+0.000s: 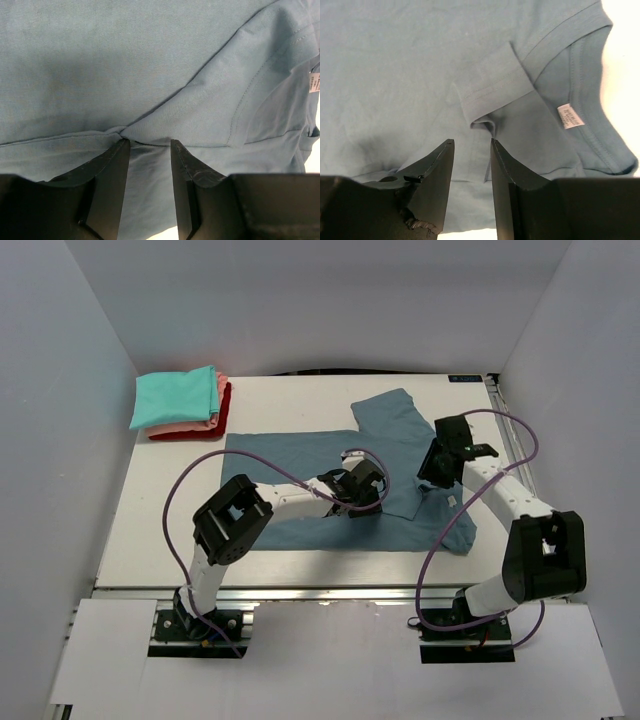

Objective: Fold and stack the t-shirts
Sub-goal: Fold the flattened tshirt in 1/3 of the way

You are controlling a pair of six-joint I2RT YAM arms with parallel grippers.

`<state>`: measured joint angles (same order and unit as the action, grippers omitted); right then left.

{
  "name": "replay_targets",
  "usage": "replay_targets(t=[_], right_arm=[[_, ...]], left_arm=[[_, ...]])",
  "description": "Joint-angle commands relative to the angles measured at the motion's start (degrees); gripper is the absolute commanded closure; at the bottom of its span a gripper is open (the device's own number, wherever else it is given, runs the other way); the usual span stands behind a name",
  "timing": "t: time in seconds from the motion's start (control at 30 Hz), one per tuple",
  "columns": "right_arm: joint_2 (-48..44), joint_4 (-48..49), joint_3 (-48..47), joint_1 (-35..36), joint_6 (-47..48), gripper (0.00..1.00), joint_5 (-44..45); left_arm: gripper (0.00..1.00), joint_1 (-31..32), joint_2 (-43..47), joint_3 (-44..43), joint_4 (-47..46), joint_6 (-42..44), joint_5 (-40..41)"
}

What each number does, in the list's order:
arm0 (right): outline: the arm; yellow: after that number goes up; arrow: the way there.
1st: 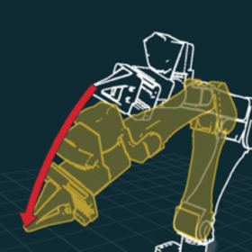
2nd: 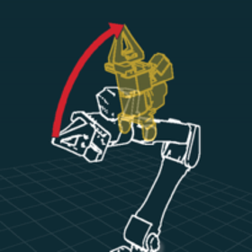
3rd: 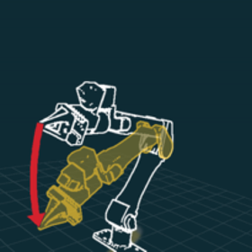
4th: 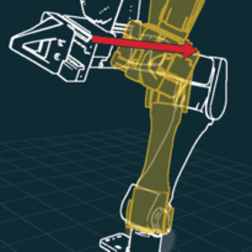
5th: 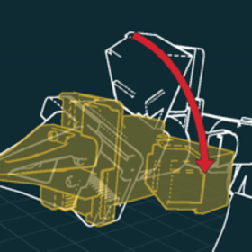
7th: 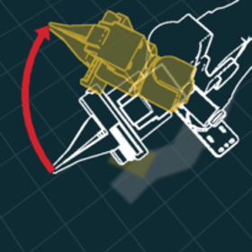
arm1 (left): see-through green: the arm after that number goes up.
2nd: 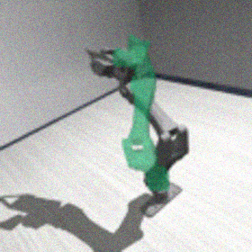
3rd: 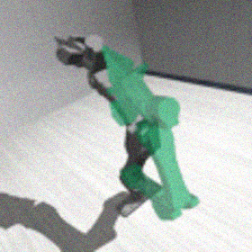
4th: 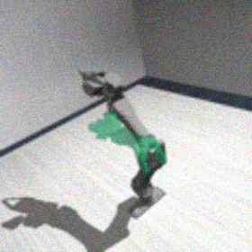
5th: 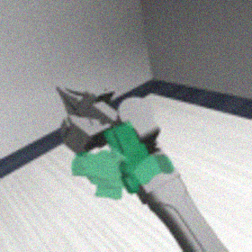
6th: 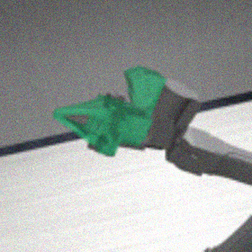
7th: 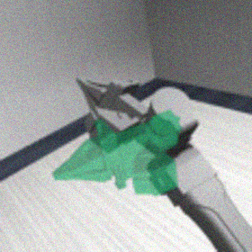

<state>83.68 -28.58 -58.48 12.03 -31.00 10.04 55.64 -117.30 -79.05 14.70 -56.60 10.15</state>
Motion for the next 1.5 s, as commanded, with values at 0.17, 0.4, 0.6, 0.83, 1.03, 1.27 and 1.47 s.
replay_targets(t=[0.17,0.4,0.6,0.83,1.03,1.27,1.47], right_arm=[[3.6,1.1,-3.8,-0.6,1.9,0.59,5.6],[8.1,2.4,-4.8,-3.3,2.9,0.61,4.6],[9.9,1.9,-5.0,-5.1,3.4,0.62,5.5],[12.8,3.6,-5.2,-7.3,4.6,0.62,5.8],[15.4,4.9,-5.7,-8.5,5.4,0.64,3.9],[15.8,4.9,-6.6,-8.7,5.8,0.73,1.6],[14.8,5.2,-5.9,-8.7,5.1,0.73,-0.5]], left_arm=[[0.51,0.3,0.3,-3.0,1.9,0.3,2.0],[0.55,0.3,0.0,-4.5,1.4,0.1,1.9],[0.56,0.3,-0.7,-6.0,2.3,0.5,1.8],[0.56,0.3,-1.3,-6.5,2.3,0.8,1.4],[0.57,0.3,-1.6,-6.8,2.5,0.9,1.2],[0.57,0.3,-1.8,-6.6,2.4,1.0,1.1],[0.57,0.3,-2.2,-7.6,2.6,0.9,1.1]])
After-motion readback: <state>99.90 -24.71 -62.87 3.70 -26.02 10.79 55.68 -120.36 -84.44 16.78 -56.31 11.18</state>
